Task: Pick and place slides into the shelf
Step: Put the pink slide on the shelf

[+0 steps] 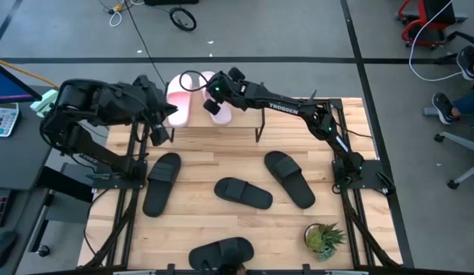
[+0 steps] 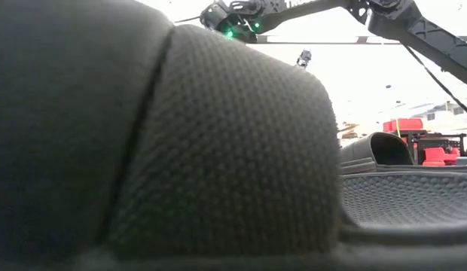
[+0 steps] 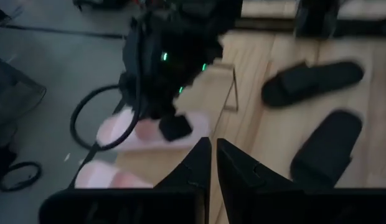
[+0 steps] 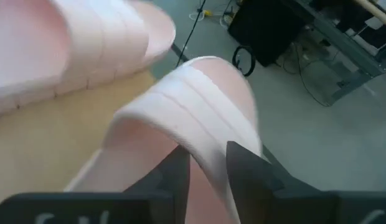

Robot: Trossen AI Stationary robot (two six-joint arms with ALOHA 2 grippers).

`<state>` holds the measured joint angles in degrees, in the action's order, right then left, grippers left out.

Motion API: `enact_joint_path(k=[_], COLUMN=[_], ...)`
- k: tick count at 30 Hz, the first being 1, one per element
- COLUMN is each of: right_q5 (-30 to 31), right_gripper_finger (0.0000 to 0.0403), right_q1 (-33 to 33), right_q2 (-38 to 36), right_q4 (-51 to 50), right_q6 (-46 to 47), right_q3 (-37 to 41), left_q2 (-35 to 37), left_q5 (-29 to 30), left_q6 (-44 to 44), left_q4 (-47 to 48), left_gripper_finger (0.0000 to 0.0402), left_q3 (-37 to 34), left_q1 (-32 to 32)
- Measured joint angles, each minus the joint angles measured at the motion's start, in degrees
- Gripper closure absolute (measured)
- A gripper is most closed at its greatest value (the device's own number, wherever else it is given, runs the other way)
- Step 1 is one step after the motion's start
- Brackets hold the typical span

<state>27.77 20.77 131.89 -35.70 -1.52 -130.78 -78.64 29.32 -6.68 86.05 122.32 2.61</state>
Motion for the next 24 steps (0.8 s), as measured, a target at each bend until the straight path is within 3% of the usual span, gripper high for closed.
enact_joint_path(k=[3,11,15,19,24], right_q5=[0.0,-0.2,-0.1,0.6,5.5], right_gripper_finger=[0.0293,0.0293,0.0293,0.0294,0.0294], right_q1=[-1.5,-6.2,-8.9,-11.6,-14.5], right_q2=[-1.5,-7.2,-11.2,-16.4,-24.9], right_q4=[-2.3,-8.9,-15.7,-30.0,-47.9], right_q6=[0.0,-0.2,0.0,1.4,15.3], right_q3=[0.0,-0.1,-0.1,0.0,0.0], left_q2=[-1.1,-4.4,-6.8,-8.3,-8.9], left_q5=[-0.1,-0.1,0.0,1.6,1.9], left_q6=[-0.4,1.8,3.8,4.6,11.9], left_q4=[4.2,2.9,-2.4,-11.9,-25.0], left_gripper_finger=[0.0367,0.0328,0.0302,0.028,0.0272], left_q3=[-0.2,-8.1,-14.6,-22.1,-29.1], left_q1=[-0.5,-2.8,-5.4,-9.4,-16.4])
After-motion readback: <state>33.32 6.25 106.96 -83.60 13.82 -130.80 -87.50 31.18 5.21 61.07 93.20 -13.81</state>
